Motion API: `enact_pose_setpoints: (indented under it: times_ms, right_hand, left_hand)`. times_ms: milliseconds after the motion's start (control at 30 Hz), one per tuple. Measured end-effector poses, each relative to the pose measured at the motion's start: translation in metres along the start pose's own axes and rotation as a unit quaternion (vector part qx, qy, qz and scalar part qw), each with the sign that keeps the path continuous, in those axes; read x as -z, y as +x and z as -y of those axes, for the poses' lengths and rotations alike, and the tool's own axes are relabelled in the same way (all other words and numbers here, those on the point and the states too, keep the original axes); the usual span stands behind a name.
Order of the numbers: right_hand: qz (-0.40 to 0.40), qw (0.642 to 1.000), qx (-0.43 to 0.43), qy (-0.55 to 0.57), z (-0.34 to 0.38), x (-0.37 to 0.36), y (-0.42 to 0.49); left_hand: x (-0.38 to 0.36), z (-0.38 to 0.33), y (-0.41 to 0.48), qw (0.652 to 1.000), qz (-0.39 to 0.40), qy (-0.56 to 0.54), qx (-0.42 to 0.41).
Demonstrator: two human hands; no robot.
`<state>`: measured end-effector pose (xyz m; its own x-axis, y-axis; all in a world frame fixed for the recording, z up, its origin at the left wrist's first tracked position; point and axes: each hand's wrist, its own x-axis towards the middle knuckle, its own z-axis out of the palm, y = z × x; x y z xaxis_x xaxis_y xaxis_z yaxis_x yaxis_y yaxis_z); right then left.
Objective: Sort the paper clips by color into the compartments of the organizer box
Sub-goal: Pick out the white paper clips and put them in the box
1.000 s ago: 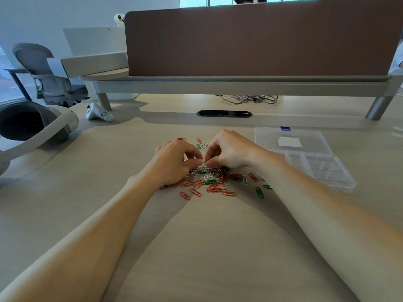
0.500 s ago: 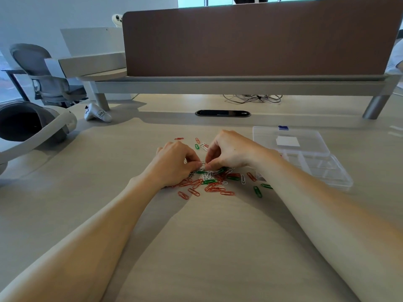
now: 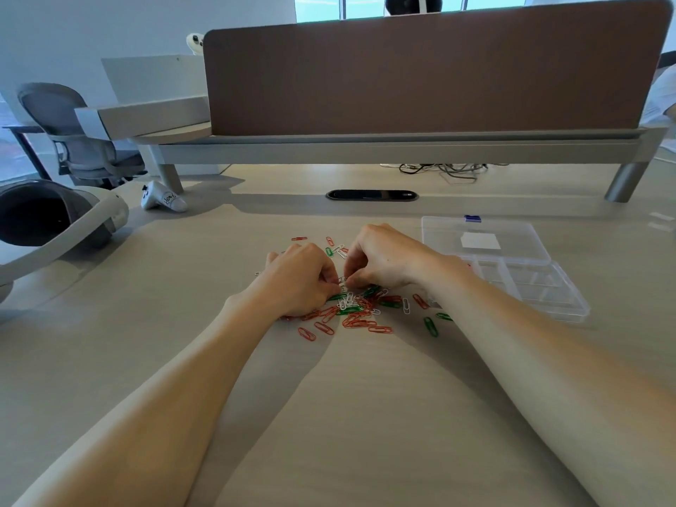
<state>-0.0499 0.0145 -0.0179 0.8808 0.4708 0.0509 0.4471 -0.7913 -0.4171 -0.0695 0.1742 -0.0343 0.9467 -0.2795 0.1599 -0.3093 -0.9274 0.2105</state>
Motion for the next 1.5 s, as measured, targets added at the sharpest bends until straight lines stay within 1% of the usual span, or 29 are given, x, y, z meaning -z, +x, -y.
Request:
enact_pose_setpoints:
  times_ms: [133, 200, 267, 333, 400, 533, 667, 800, 1000, 1200, 1367, 1500]
  right_hand:
    - [-0.001, 1.000, 0.014, 0.013, 0.000, 0.004, -0.001]
    - [-0.004, 0.999, 0.019, 0.028, 0.003, 0.010, -0.003]
    - [-0.010, 0.998, 0.012, 0.057, 0.004, 0.019, -0.007]
    - [-0.023, 0.996, -0.002, 0.087, 0.002, 0.030, -0.016]
    - [-0.035, 0.993, -0.014, 0.114, -0.002, 0.040, -0.030]
    - [-0.058, 0.981, -0.061, 0.173, -0.023, 0.060, -0.069]
    - [-0.095, 0.974, -0.109, 0.177, -0.056, 0.068, -0.106]
    - [-0.108, 0.970, -0.134, 0.173, -0.079, 0.056, -0.128]
    - [-0.159, 0.967, -0.120, 0.159, -0.080, 0.053, -0.128]
    - [-0.140, 0.975, -0.107, 0.138, -0.078, 0.046, -0.129]
    - [-0.152, 0.969, -0.114, 0.156, -0.077, 0.044, -0.128]
    - [-0.176, 0.966, -0.111, 0.154, -0.077, 0.043, -0.124]
  left_hand:
    - [-0.002, -0.005, 0.000, 1.000, 0.011, 0.007, 0.000]
    - [0.000, -0.004, -0.001, 1.000, -0.004, -0.009, 0.001]
    - [0.006, -0.005, -0.002, 0.997, -0.036, -0.061, -0.014]
    - [0.013, -0.011, -0.005, 0.990, -0.057, -0.127, -0.036]
    - [0.018, -0.022, -0.006, 0.982, -0.055, -0.169, -0.057]
    - [0.020, -0.059, 0.002, 0.975, -0.034, -0.189, -0.109]
    - [0.013, -0.098, 0.015, 0.972, -0.014, -0.179, -0.150]
    - [-0.005, -0.115, 0.024, 0.971, 0.002, -0.179, -0.158]
    - [-0.020, -0.113, 0.023, 0.971, -0.001, -0.186, -0.151]
    - [-0.021, -0.106, 0.020, 0.964, 0.001, -0.225, -0.144]
    - [-0.016, -0.101, 0.017, 0.961, -0.018, -0.226, -0.160]
    - [-0.010, -0.089, 0.015, 0.964, -0.031, -0.224, -0.141]
